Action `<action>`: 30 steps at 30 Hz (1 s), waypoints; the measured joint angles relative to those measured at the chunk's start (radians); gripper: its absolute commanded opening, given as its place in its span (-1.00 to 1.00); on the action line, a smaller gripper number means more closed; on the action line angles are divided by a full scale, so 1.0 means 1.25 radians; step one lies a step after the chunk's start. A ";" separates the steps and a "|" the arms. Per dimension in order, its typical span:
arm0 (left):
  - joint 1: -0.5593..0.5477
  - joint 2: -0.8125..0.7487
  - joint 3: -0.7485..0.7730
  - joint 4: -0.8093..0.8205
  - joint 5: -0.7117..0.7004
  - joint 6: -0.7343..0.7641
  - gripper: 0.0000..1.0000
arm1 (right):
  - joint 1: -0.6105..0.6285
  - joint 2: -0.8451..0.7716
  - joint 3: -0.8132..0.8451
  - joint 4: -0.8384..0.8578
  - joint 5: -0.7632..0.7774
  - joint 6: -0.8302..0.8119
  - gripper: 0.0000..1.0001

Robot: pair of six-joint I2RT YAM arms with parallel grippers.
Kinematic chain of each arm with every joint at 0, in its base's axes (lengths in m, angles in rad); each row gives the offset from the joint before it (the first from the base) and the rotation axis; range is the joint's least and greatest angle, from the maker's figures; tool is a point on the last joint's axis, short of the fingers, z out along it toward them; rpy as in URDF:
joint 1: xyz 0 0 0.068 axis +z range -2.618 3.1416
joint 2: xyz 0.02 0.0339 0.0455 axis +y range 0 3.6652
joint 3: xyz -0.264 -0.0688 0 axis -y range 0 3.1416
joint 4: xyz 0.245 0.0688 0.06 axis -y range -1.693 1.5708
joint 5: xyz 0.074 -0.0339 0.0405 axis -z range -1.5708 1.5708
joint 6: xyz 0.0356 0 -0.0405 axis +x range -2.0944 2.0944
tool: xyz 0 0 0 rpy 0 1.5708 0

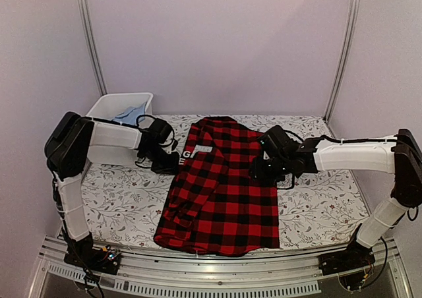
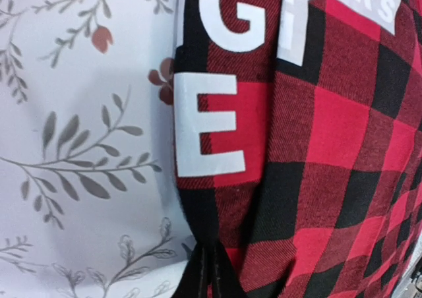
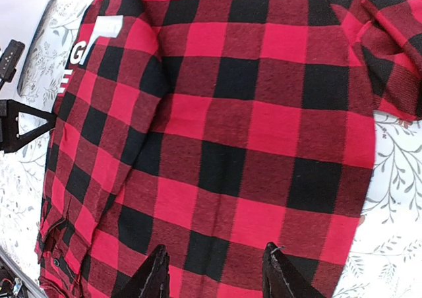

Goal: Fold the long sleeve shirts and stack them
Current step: Move the 1/3-folded shirt to the center of the board, then pick up the sleeve from the center of the board.

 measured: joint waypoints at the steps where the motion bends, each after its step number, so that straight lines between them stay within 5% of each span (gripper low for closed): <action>1: 0.005 0.002 0.011 -0.014 -0.008 0.007 -0.76 | -0.010 -0.005 -0.002 0.001 0.002 0.000 -0.07; 14: 0.010 -0.018 0.134 -0.103 -0.052 0.075 -0.28 | -0.242 -0.051 -0.035 0.030 0.022 -0.028 -0.02; 21: -0.005 -0.134 0.122 -0.109 -0.032 0.082 0.03 | -0.390 -0.034 -0.028 0.063 -0.011 -0.074 -0.02; 30: -0.052 -0.298 0.039 -0.055 0.028 0.066 0.08 | -0.525 0.110 0.053 0.101 -0.070 -0.132 -0.02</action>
